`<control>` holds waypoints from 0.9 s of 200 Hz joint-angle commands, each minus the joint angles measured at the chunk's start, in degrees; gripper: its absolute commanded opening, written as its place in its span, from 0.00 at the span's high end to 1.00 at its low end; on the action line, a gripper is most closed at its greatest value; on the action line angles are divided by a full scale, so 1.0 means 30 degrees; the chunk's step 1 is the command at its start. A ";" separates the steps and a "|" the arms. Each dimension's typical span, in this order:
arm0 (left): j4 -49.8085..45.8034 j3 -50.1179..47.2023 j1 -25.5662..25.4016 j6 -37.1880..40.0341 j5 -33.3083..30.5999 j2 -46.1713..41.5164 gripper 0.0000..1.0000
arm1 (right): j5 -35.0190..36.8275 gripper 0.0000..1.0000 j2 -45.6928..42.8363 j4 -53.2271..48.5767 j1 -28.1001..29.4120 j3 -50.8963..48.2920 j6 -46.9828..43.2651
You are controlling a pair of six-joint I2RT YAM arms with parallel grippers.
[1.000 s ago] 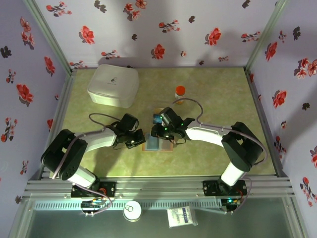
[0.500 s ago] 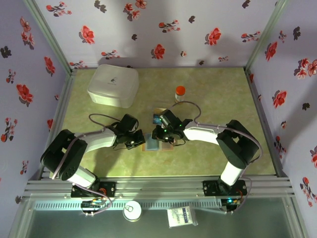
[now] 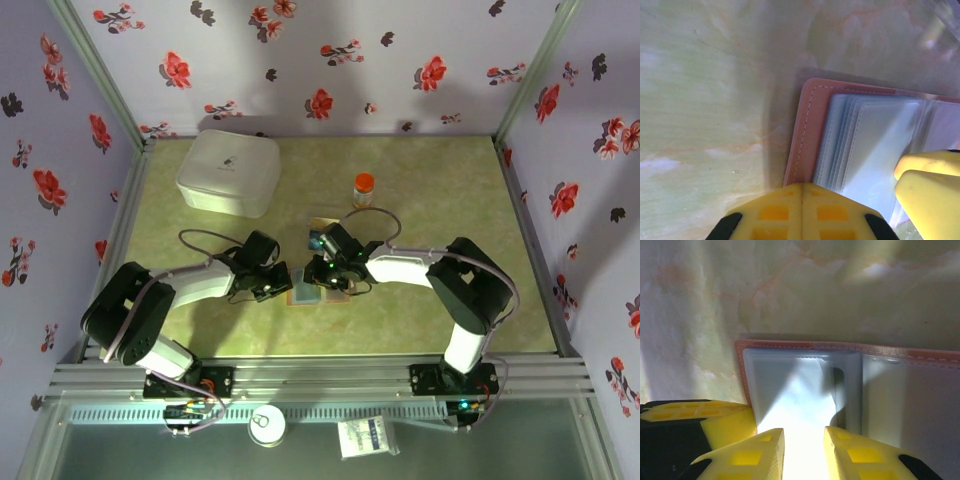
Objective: Take the credit cards out of the card holder
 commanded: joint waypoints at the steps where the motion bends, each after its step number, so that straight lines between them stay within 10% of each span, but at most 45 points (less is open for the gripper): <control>1: -0.1168 0.0096 -0.0099 0.0195 -0.0857 0.0193 1.00 | 0.0501 0.72 0.0205 -0.1589 0.0168 0.0522 -0.0610; 180: -0.2089 0.0487 -0.0129 0.0452 -0.1498 -0.0677 0.99 | 0.1262 0.75 -0.0667 -0.2705 -0.0026 0.0436 -0.1213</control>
